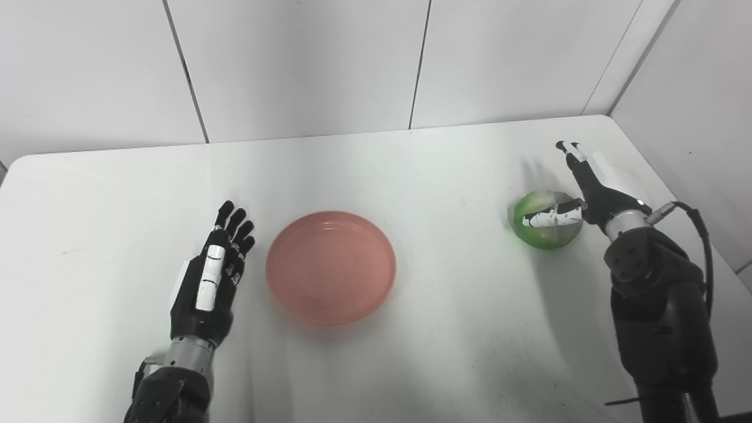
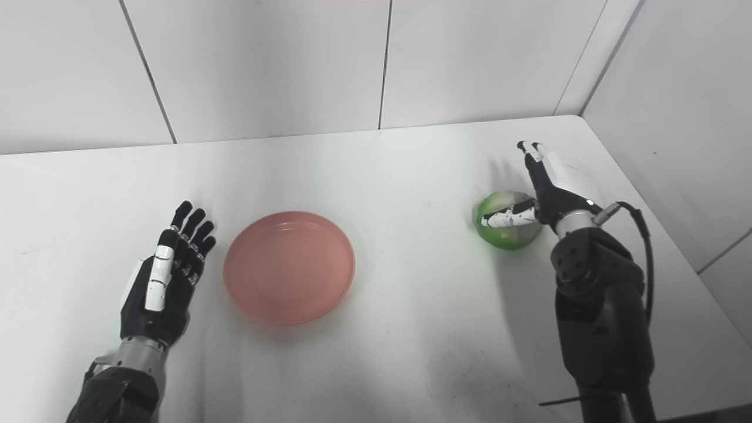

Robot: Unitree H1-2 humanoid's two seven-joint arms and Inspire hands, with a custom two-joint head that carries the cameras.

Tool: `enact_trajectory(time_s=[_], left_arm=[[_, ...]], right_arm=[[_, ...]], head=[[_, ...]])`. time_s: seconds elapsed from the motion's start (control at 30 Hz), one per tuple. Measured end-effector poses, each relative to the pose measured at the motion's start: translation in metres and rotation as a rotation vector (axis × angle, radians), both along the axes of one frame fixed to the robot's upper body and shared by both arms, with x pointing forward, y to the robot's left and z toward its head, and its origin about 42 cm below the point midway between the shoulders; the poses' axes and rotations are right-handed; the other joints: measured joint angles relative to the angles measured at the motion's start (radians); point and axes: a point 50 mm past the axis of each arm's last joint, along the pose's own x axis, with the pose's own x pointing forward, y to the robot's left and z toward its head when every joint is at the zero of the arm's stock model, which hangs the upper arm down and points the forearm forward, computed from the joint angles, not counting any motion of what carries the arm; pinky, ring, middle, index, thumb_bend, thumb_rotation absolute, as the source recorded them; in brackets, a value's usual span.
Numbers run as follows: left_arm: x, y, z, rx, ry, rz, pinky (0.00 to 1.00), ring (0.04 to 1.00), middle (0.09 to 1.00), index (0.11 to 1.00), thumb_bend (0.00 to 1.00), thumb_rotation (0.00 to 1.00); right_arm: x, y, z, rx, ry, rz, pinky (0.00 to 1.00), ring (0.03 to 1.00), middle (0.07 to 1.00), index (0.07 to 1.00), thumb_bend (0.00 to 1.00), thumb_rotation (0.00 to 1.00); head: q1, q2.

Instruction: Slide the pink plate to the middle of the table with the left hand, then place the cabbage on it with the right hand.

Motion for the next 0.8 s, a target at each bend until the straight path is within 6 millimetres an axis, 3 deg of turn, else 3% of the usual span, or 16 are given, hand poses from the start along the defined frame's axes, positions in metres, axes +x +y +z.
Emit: enact_trajectory(time_s=[0.4,0.63,0.77,0.8], left_arm=[[0.000,0.000,-0.001,0.000,-0.002,0.001,0.98,0.972,0.977,0.952,0.75,0.80],[0.000,0.000,-0.001,-0.001,-0.002,0.001,0.98,0.969,0.977,0.952,0.73,0.79],[0.000,-0.001,-0.001,0.000,-0.002,-0.001,0.98,0.970,0.979,0.955,0.74,0.80],[0.000,-0.001,-0.001,0.000,-0.002,-0.001,0.98,0.969,0.979,0.955,0.74,0.80]], right_arm=[[0.010,-0.008,-0.025,0.032,0.099,-0.019,0.68,0.892,0.971,0.910,0.90,0.20],[0.016,-0.010,-0.028,0.054,0.084,-0.026,0.64,0.849,0.959,0.895,0.86,0.16],[0.020,-0.014,-0.030,0.060,0.072,-0.032,0.63,0.810,0.918,0.838,0.83,0.02],[0.020,-0.014,-0.032,0.065,0.064,-0.035,0.60,0.775,0.860,0.812,0.81,0.01]], head=[[-0.002,0.003],[-0.002,0.003],[0.000,0.008],[0.000,0.008]])
